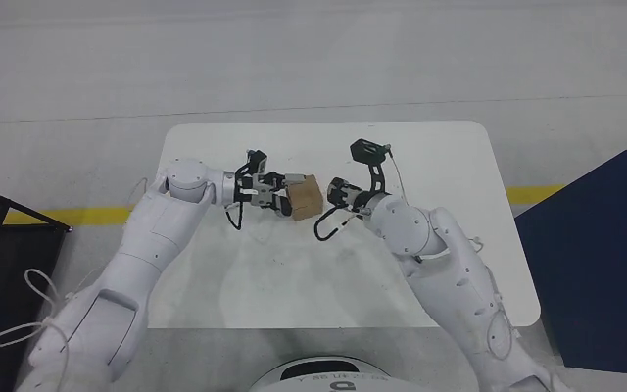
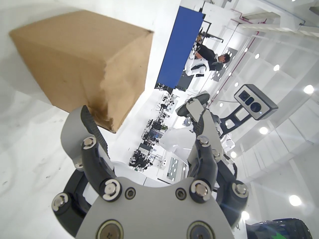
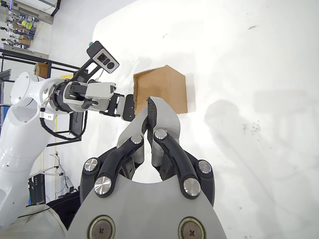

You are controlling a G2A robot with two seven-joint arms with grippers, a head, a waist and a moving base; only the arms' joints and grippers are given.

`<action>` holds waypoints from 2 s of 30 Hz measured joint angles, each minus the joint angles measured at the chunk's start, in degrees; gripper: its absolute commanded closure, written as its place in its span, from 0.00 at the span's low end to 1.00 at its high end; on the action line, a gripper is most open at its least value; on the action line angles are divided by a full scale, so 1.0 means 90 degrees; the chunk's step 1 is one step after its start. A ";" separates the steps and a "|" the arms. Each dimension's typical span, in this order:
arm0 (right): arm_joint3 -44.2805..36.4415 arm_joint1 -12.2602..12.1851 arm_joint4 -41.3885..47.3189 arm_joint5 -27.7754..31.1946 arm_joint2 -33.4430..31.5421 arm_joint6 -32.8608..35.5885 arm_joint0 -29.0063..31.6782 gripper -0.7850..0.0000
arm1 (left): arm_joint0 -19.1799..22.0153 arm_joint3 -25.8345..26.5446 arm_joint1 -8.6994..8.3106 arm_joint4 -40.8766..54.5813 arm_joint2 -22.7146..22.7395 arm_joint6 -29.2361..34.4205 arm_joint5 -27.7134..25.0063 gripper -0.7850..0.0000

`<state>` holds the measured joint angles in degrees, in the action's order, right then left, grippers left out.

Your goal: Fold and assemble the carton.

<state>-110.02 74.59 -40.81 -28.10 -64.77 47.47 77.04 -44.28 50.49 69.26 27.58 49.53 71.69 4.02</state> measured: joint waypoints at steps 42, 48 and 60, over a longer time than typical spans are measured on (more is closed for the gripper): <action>-0.0453 0.0108 0.1277 -0.1689 -0.0570 -0.1704 0.0978 1.00 | 0.0689 -0.1289 0.0231 -0.0351 -0.0041 -0.0963 -0.1203 0.00; -0.1448 0.0086 0.1253 -0.1960 -0.0803 -0.2310 0.1784 1.00 | 0.1075 -0.1947 0.0568 -0.0011 -0.0474 0.0372 -0.1029 0.00; -0.2196 0.0162 0.1397 -0.1907 -0.0982 -0.3818 0.2434 0.00 | 0.1779 -0.3589 0.0289 0.0114 0.0055 0.1138 -0.2597 0.00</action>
<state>-129.78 76.05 -28.24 -45.26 -73.61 13.11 98.95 -28.27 18.19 71.87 28.60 50.03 81.93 -19.36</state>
